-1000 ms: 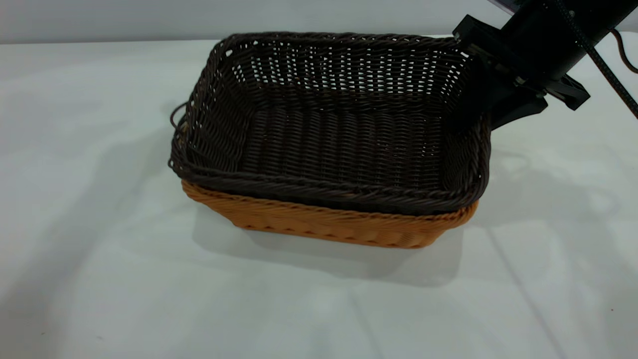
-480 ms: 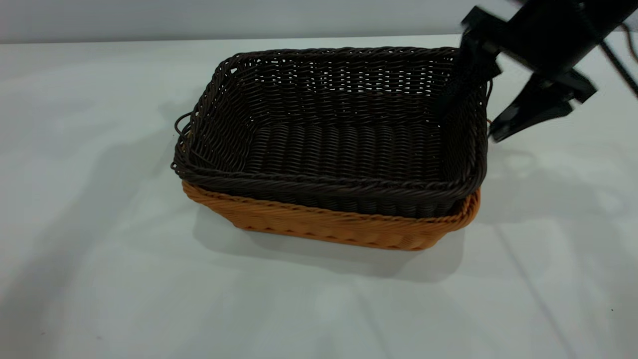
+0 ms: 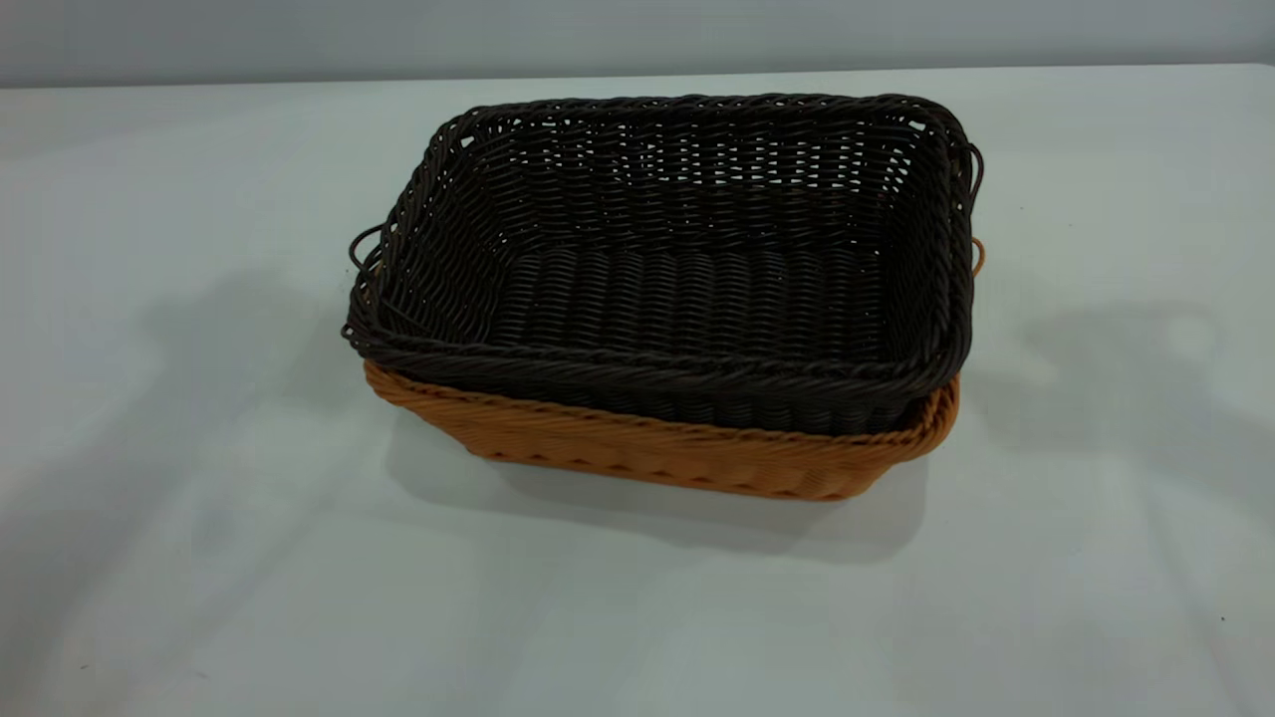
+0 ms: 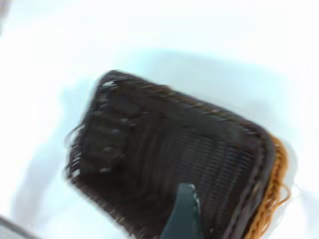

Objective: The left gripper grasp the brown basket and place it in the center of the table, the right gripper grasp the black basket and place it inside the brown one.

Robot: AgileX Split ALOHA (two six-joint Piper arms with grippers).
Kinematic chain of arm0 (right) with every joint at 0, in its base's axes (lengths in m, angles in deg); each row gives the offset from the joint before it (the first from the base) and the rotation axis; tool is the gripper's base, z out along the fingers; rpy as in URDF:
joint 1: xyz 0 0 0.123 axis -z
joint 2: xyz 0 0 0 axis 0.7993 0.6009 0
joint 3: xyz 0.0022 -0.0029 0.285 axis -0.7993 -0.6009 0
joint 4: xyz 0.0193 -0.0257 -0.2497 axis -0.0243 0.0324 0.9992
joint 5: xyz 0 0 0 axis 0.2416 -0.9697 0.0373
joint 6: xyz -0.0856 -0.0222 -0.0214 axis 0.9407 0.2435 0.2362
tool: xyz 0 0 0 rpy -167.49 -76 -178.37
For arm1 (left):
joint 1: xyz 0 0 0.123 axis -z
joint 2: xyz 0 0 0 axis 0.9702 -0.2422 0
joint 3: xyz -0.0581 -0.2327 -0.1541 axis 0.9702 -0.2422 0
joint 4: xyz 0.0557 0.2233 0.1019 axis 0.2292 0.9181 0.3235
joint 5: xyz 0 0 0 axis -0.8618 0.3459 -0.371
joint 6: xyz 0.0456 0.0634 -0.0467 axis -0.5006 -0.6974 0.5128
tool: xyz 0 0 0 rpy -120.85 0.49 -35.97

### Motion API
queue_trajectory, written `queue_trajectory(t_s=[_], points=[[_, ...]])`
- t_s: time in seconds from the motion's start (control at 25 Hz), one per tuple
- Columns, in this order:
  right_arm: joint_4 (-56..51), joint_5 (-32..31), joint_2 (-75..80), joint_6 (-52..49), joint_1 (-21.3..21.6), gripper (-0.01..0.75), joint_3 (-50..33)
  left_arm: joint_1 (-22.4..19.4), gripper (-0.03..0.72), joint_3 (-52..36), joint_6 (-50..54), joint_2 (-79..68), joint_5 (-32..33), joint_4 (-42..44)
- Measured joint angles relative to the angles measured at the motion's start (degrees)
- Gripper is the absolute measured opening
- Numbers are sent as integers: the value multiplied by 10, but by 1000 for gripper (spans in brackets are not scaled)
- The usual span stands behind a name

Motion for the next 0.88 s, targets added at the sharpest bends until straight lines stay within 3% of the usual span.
queue_trajectory(t_s=[0.28, 0.44, 0.64, 0.88], points=[[8, -124, -154, 3, 0, 587, -1, 0, 570, -11, 112, 152, 201, 66], [3, -141, -250, 4, 0, 586, -51, 0, 570, -74, 133, 239, 210, 75], [8, -137, -384, 4, 0, 586, -199, 0, 570, -186, 160, 370, 210, 75], [91, -116, -542, -44, 0, 586, -320, 0, 570, -349, 173, 527, 210, 75]])
